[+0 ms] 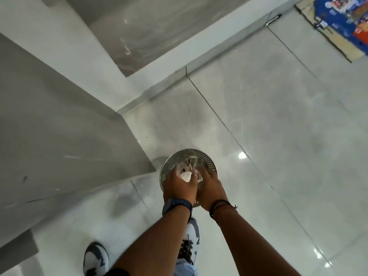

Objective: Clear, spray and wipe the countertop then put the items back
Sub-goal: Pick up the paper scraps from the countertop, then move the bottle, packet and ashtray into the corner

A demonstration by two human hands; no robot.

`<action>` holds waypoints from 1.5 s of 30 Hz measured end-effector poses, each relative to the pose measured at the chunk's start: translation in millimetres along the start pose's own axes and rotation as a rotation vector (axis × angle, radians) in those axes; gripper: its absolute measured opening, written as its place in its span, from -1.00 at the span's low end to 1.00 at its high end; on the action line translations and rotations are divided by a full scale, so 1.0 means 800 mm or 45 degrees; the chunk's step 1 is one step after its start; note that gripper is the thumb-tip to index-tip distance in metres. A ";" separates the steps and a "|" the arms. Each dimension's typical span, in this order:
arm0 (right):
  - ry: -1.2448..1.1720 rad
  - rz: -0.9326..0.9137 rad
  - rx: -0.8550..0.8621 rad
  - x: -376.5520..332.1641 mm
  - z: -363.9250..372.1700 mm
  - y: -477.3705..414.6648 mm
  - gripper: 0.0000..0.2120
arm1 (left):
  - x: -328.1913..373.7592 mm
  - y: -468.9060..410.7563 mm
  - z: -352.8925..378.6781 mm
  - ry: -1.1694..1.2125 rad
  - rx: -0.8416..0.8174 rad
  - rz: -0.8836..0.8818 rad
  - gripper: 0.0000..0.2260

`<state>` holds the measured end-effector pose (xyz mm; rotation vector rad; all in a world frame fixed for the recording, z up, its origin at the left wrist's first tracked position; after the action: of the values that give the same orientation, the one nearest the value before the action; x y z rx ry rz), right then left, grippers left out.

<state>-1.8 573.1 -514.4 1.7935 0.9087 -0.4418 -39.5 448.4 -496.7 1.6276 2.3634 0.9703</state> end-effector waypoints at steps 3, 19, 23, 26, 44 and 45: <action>0.031 -0.033 0.019 -0.005 0.000 0.006 -0.32 | -0.005 -0.001 0.003 -0.148 -0.044 0.051 -0.29; 0.201 -0.488 0.616 -0.241 -0.209 0.171 -0.27 | 0.156 0.139 -0.267 0.083 0.155 0.470 -0.16; 0.082 -0.662 0.844 -0.377 -0.257 0.240 -0.34 | 0.161 0.192 -0.436 0.332 0.313 0.596 -0.14; 0.015 -0.821 0.882 -0.497 -0.245 0.283 -0.37 | 0.113 0.214 -0.567 0.318 0.520 0.702 -0.20; -0.369 -0.910 0.225 -0.807 0.070 0.262 0.02 | -0.207 0.060 -0.717 -0.479 0.423 0.432 -0.03; -0.378 -0.923 0.205 -0.810 0.075 0.255 -0.01 | -0.201 0.054 -0.717 -0.474 0.402 0.428 -0.03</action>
<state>-259.8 237.9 20.7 1.4326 1.3198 -1.2332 -184.9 66.4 -61.4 2.1477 2.1056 0.2891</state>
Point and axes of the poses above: each hand's wrist, its own y-axis away from the middle knuckle, its own z-axis out of the palm, x = y × z, the point moved 8 cm from there along -y, towards the middle knuckle, and after that the axes turned 13 degrees about -y, right-handed, at the moved point
